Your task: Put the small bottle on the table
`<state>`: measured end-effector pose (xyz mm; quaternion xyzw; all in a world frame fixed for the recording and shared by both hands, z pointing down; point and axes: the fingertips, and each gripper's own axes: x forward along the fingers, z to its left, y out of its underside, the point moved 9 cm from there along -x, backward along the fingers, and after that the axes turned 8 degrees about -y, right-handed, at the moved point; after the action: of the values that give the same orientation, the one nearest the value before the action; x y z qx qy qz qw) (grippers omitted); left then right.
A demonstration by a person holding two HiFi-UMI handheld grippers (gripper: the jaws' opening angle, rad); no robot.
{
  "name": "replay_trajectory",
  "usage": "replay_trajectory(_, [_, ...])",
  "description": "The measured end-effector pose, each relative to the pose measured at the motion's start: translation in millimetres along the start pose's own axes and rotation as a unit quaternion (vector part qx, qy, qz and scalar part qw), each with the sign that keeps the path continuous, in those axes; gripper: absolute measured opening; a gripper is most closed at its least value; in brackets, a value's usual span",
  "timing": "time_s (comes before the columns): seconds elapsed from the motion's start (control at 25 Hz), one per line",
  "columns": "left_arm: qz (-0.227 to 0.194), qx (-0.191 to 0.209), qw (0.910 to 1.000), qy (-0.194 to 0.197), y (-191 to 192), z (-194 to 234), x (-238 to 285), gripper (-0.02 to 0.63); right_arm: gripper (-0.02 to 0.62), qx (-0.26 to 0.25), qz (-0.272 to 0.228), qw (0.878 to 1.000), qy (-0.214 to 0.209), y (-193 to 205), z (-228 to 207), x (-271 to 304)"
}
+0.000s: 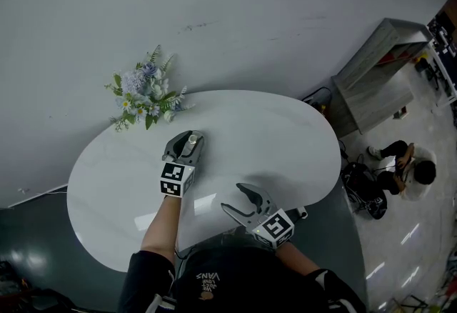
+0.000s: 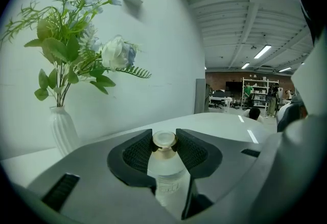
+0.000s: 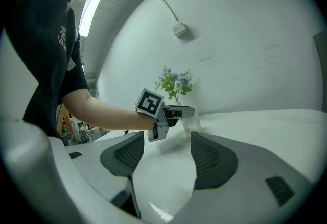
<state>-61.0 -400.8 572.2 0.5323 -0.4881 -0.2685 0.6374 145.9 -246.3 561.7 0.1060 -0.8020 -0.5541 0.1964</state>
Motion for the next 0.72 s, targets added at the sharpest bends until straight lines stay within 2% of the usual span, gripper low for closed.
replay_trajectory(0.36, [0.01,-0.009,0.9999,-0.002,7.0,4.9,5.5,0.16,0.261,0.002,0.003,1.0,0.003,0.8,1.2,1.6])
replay_trajectory(0.52, [0.002,0.011,0.9999,-0.008,7.0,5.7,9.7,0.161,0.261,0.003,0.004,1.0,0.004,0.3,1.2,2.7])
replay_trajectory(0.72, [-0.01,0.014,0.9997,-0.016,6.4,7.1,16.9,0.161,0.261,0.0,0.004,1.0,0.002,0.5,1.5,2.2])
